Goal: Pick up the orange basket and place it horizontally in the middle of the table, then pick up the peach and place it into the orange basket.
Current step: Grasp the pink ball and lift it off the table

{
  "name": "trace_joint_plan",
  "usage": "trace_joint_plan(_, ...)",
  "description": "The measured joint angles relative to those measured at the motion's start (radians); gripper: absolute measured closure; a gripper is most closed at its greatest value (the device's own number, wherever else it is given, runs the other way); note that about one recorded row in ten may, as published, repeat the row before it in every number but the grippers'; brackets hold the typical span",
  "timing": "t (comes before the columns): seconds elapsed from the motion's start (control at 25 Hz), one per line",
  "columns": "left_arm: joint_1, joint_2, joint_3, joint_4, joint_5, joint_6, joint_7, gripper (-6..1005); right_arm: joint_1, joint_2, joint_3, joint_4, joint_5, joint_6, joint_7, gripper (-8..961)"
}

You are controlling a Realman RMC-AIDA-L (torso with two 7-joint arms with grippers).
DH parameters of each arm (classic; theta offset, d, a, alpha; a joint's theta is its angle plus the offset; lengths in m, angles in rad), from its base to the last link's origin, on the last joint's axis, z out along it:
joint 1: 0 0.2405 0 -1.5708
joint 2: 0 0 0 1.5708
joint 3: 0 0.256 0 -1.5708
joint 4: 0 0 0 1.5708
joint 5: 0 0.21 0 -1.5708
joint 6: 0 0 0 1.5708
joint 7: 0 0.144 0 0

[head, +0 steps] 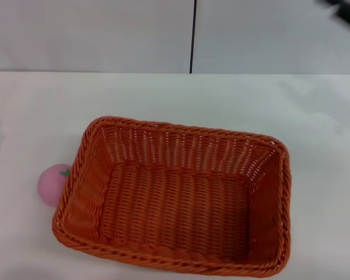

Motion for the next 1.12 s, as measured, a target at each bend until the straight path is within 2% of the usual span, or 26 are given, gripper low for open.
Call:
trace_joint_plan(0.16,0.016,0.001,0.081,-0.074,0.009,0.028,0.034,204,-0.111,-0.002,0.025,0.208,0.343,-0.104,-0.238,505)
trace_joint_plan(0.28,0.035,0.007,0.204,-0.173,0.026,0.092,0.046,205,-0.154,-0.003,0.097,0.352,0.466,-0.198,-0.391,505)
trace_joint_plan(0.44,0.051,0.025,0.296,-0.265,0.087,0.207,-0.003,206,-0.183,-0.002,0.215,0.499,0.489,-0.258,-0.478,505)
trace_joint_plan(0.6,0.046,0.065,0.314,-0.309,0.262,0.268,-0.047,207,-0.206,-0.002,0.282,0.554,0.49,-0.262,-0.488,505)
trace_joint_plan(0.72,0.037,0.086,0.316,-0.356,0.424,0.284,-0.07,207,-0.211,-0.002,0.295,0.555,0.491,-0.268,-0.488,506)
trace_joint_plan(0.92,0.036,0.088,0.312,-0.425,0.576,0.314,-0.101,208,-0.208,-0.001,0.321,0.564,0.493,-0.276,-0.48,506)
trace_joint_plan(1.12,0.042,0.08,0.313,-0.44,0.623,0.34,-0.107,209,-0.201,0.0,0.351,0.591,0.493,-0.287,-0.479,506)
